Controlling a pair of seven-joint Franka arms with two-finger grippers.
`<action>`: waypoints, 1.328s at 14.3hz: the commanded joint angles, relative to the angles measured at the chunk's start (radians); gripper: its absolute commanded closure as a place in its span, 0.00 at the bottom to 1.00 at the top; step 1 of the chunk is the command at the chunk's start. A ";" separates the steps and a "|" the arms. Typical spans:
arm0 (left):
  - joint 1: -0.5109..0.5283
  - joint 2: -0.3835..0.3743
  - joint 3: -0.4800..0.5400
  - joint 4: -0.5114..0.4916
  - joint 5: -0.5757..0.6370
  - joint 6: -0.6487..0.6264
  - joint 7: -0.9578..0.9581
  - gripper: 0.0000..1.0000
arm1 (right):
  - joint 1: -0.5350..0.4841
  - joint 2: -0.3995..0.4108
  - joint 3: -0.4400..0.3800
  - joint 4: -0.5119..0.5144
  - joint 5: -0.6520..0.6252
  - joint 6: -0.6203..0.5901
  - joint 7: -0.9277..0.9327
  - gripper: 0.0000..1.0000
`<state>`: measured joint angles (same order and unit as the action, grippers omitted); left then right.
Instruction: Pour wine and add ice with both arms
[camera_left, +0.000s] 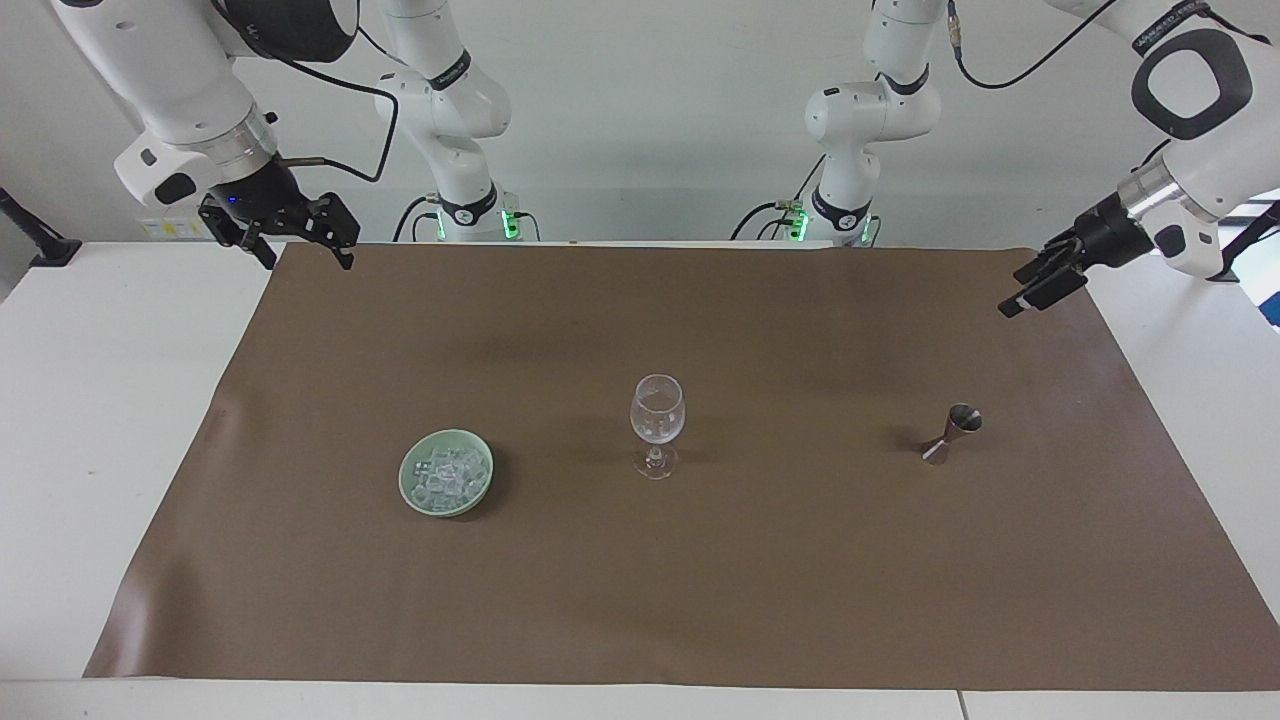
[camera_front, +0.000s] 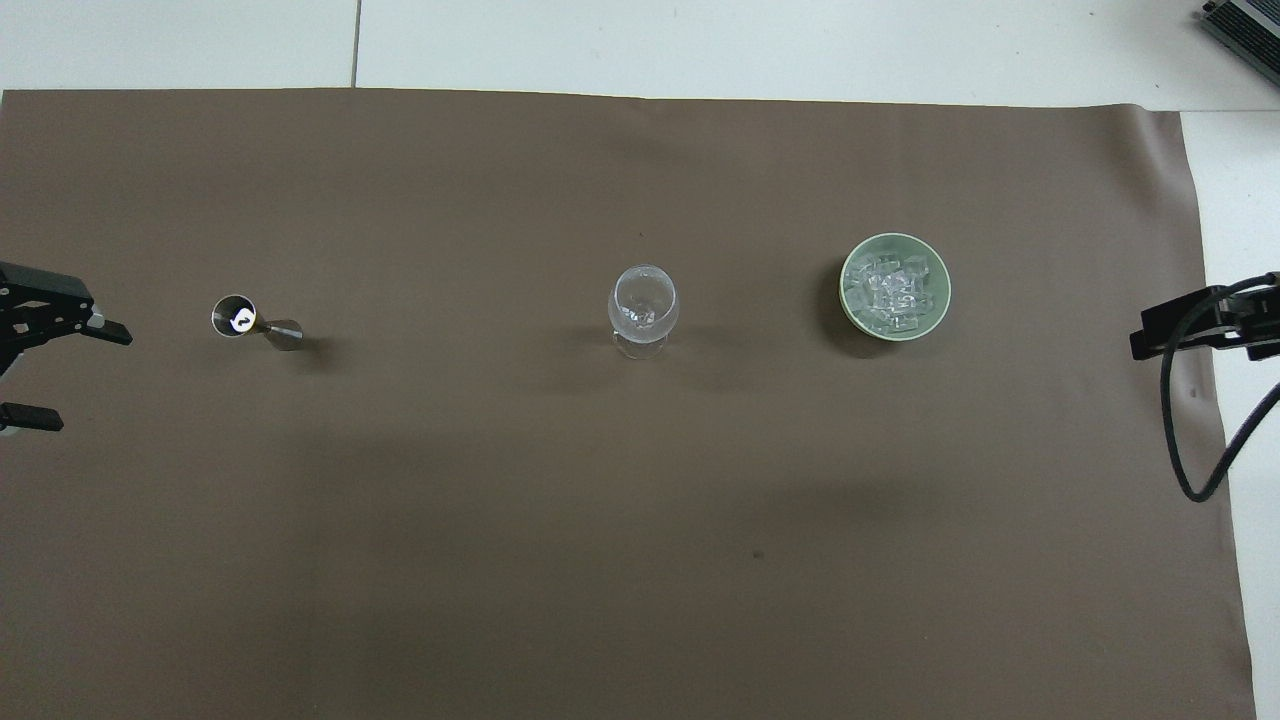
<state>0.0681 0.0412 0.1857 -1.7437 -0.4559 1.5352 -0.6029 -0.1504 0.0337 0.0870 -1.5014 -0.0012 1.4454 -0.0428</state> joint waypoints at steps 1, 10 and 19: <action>0.022 0.038 0.023 -0.054 -0.079 0.016 -0.038 0.00 | -0.003 -0.012 -0.003 -0.011 0.024 0.003 -0.020 0.00; 0.076 0.201 0.063 -0.062 -0.251 0.077 -0.199 0.00 | -0.003 -0.012 -0.003 -0.011 0.024 0.003 -0.020 0.00; 0.171 0.262 0.075 -0.097 -0.357 0.075 -0.195 0.00 | -0.003 -0.012 -0.003 -0.011 0.024 0.003 -0.020 0.00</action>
<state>0.2141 0.2689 0.2626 -1.8373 -0.7730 1.6057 -0.7940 -0.1504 0.0337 0.0870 -1.5014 -0.0012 1.4454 -0.0428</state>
